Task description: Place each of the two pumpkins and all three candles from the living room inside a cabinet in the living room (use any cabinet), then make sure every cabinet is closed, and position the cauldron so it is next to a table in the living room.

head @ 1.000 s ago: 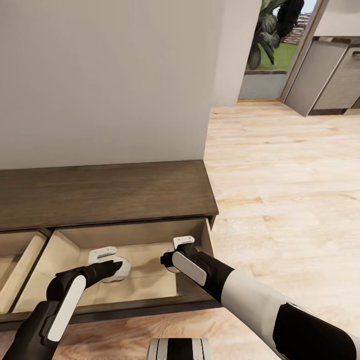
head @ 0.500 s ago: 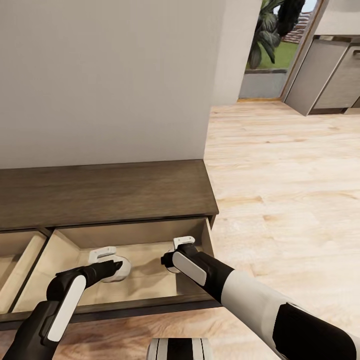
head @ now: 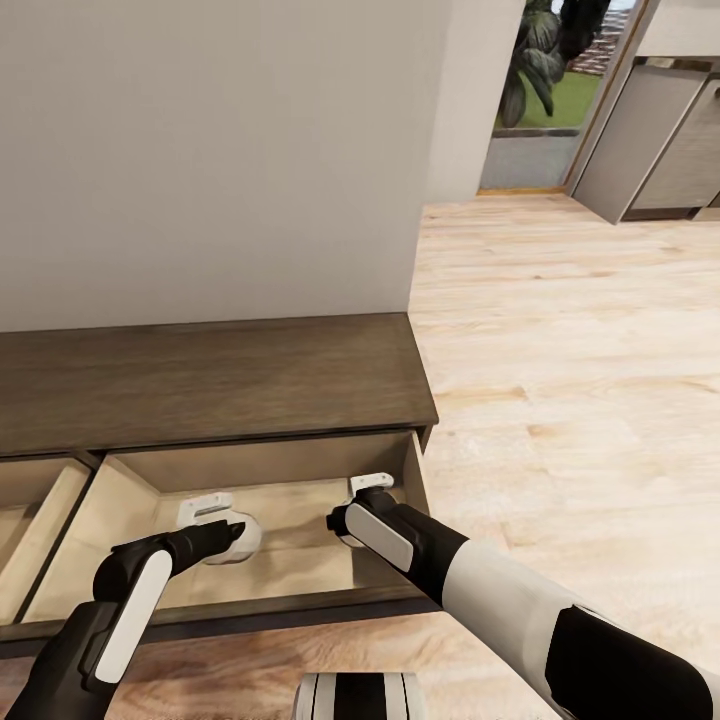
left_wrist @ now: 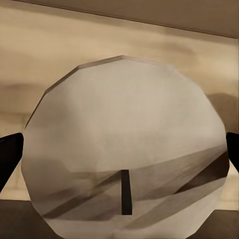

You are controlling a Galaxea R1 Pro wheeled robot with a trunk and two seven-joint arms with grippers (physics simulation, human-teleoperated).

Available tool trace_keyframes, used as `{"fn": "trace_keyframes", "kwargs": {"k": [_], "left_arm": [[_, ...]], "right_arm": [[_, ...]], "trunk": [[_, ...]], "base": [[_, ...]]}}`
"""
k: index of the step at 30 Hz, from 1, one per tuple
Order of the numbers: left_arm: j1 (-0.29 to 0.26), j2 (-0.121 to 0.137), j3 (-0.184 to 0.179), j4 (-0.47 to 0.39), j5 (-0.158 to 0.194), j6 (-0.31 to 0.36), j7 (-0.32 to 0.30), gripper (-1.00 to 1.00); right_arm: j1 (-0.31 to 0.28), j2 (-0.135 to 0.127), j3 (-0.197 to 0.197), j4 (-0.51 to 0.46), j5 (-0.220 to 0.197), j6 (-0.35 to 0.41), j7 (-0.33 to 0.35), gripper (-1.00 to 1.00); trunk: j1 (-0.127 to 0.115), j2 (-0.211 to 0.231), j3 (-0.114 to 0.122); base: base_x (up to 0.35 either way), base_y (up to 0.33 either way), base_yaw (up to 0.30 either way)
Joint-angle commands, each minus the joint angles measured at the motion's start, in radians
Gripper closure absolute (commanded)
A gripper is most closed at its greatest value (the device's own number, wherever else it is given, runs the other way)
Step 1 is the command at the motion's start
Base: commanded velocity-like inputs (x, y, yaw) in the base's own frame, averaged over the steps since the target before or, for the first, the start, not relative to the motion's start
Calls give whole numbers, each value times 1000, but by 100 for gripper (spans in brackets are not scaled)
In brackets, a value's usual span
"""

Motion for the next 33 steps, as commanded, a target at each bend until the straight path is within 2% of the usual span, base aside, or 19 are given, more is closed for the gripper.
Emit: {"fn": "trace_keyframes", "kwargs": {"k": [1,8,12,22,27,33], "left_arm": [[0,0,0,-1,8,3,7,100],[0,0,0,-2,8,3,6,100],[-1,0,0,-3,8,3,5,100],[0,-1,0,-6,9,4,2,100],[0,-1,-1,-6,9,5,2,100],[0,-1,0,-6,9,5,2,100]], "right_arm": [[-1,0,3,-1,-6,1,-6,100],[-1,0,3,0,-6,0,-6,100],[-1,0,3,1,-5,-2,-7,100],[-1,0,3,1,-5,-2,-6,100],[-1,0,3,1,-6,-3,-6,100],[-1,0,3,1,-6,-4,-6,100]], "trunk": [[0,0,-1],[0,0,-1],[2,-1,-16],[2,-1,-16],[4,-2,-36],[4,-2,-36]], "base": [[0,0,0],[0,0,0],[0,0,0],[0,0,0],[0,0,0],[0,0,0]]}}
